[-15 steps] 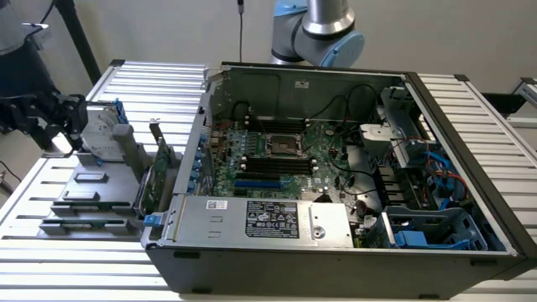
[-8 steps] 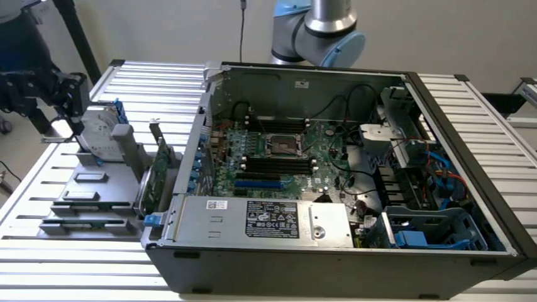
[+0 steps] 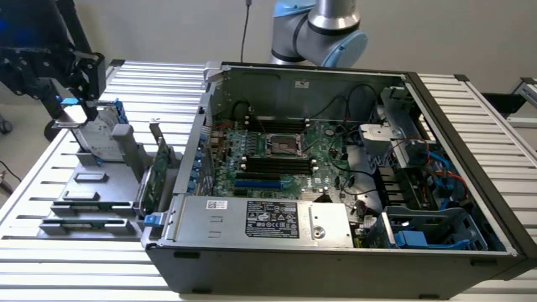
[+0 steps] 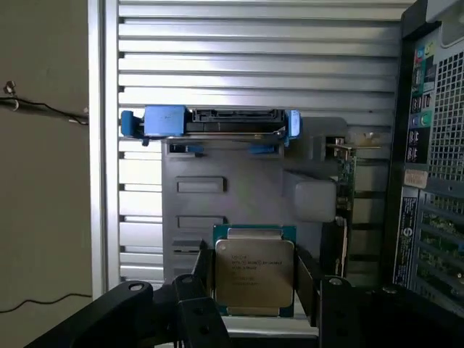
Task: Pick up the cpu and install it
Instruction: 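Pick up the cpu and move it towards the insertion slot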
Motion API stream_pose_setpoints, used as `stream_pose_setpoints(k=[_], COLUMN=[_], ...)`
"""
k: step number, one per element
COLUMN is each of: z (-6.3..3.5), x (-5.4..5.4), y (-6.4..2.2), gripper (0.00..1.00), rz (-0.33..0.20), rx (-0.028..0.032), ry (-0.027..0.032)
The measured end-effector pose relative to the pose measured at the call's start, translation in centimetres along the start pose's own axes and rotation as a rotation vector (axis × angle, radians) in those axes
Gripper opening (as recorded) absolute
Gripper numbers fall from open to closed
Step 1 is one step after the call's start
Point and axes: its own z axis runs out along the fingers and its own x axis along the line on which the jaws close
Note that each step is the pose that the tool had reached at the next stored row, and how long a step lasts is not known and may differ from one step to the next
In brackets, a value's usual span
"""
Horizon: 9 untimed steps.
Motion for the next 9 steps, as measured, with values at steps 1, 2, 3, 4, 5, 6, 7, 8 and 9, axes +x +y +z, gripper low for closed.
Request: stream_pose_setpoints(k=[1, 2, 3, 4, 5, 6, 7, 8, 9], z=[-0.13, -0.24, -0.37, -0.50, -0.63, -0.75, -0.89, -1.03, -1.17], x=[-0.4, -0.8, -1.2, -1.6, -2.0, -2.4, -2.9, -3.3, -3.7], y=[-0.01, -0.01, -0.02, -0.02, -0.03, -0.04, -0.04, -0.05, -0.05], gripper=[0.55, 0.55, 0.55, 0.55, 0.55, 0.55, 0.55, 0.55, 0.55], rz=[-0.001, -0.001, -0.002, -0.002, -0.003, -0.003, -0.004, -0.004, -0.005], rx=[0.0000, -0.0001, -0.0001, 0.0000, 0.0000, 0.0000, 0.0000, 0.0000, -0.0001], ry=[0.0002, 0.0003, 0.0005, 0.0007, 0.0009, 0.0011, 0.0014, 0.0016, 0.0018])
